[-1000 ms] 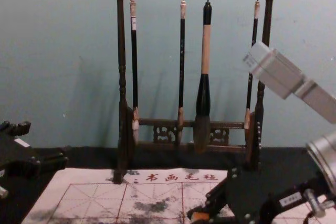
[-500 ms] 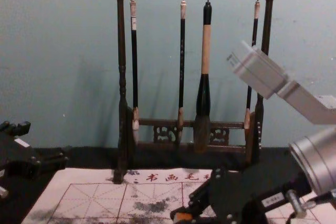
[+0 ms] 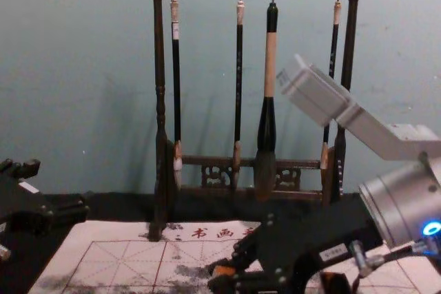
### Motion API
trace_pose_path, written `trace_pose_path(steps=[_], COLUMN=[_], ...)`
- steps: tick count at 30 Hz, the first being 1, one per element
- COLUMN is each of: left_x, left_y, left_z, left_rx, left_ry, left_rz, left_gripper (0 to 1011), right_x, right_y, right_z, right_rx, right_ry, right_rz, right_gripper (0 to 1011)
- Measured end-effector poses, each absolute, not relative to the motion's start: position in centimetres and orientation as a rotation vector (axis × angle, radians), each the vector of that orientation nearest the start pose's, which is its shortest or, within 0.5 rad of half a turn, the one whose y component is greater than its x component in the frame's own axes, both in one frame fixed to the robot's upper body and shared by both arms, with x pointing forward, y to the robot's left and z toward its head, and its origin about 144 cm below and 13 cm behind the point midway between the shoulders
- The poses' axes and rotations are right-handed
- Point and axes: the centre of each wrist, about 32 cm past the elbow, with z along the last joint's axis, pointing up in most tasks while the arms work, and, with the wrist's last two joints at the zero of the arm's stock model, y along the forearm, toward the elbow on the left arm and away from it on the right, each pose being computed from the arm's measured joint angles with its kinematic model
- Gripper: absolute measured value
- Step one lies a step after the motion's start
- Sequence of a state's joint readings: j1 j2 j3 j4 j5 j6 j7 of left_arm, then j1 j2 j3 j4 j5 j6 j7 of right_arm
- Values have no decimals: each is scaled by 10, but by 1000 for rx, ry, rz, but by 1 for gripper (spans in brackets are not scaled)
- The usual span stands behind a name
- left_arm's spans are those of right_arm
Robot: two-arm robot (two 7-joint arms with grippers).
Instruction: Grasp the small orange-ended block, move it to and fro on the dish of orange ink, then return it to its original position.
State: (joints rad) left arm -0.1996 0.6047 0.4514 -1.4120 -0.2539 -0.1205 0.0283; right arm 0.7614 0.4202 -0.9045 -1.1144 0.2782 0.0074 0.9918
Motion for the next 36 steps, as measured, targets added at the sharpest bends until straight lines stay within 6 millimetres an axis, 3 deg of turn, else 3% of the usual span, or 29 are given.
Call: trace_pose_path(steps=[12,36], left_x=[489,489], left_y=[310,310], left_z=[1140,1140], left_rx=[304,304], left_ry=[-285,-285], left_rz=[1248,1248], left_gripper=[1001,1001], right_x=[606,605], right_y=[-196,-218], right_z=[1209,1213], right_rx=[-532,-566], right_ry=[-177,-185], right_rz=[-91,-141], right_gripper=[134,134])
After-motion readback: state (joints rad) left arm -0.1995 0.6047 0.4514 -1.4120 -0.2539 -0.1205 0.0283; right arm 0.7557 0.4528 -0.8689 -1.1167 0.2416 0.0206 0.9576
